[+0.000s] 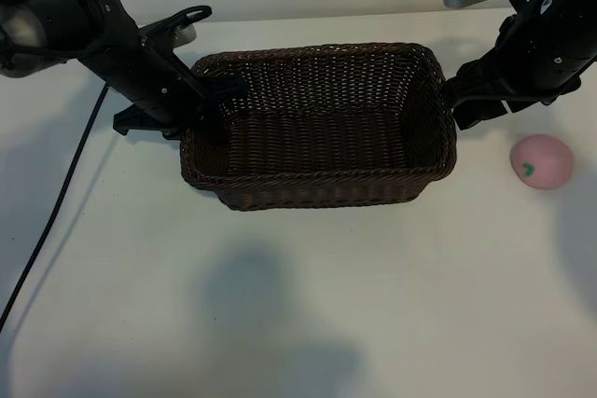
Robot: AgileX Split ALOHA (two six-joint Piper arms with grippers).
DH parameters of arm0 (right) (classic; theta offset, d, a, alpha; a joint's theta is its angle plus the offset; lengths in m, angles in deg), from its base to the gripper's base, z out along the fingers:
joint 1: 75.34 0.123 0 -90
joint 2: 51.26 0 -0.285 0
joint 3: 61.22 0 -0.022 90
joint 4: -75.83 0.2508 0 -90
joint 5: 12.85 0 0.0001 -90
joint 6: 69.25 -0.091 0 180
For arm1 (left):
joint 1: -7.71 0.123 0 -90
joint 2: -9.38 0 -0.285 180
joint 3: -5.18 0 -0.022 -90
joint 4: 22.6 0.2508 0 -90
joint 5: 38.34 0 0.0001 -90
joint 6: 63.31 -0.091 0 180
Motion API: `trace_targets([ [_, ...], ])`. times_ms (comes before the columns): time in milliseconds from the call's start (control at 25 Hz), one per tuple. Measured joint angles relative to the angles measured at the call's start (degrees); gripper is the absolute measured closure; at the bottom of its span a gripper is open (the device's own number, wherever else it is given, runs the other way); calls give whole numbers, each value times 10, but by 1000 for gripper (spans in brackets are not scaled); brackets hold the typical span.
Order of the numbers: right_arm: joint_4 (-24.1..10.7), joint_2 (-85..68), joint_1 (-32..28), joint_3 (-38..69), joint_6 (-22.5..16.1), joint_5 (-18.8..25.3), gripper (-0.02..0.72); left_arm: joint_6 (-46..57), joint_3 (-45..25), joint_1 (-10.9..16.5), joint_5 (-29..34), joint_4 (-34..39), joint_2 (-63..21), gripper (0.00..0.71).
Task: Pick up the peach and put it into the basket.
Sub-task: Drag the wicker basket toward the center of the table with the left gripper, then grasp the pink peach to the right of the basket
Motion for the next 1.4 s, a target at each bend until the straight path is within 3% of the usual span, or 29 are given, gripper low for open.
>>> trace_targets([
  [120, 0, 0, 0, 0, 0, 2, 107, 0, 0, 0, 3, -2, -2, 476],
  [360, 0, 0, 0, 0, 0, 4, 107, 8, 11, 0, 18, -2, -30, 164],
  [440, 0, 0, 0, 0, 0, 5, 107, 22, 11, 0, 24, 14, -45, 105],
  [720, 0, 0, 0, 0, 0, 5, 107, 84, 18, -1, 86, 148, -113, 89],
  [1120, 0, 0, 0, 0, 0, 6, 107, 95, 33, 2, 190, 263, -215, 101],
  [1240, 0, 0, 0, 0, 0, 9, 107, 94, 41, 23, 198, 262, -243, 105],
  [1400, 0, 0, 0, 0, 0, 9, 107, 72, 42, 83, 220, 264, -281, 112],
])
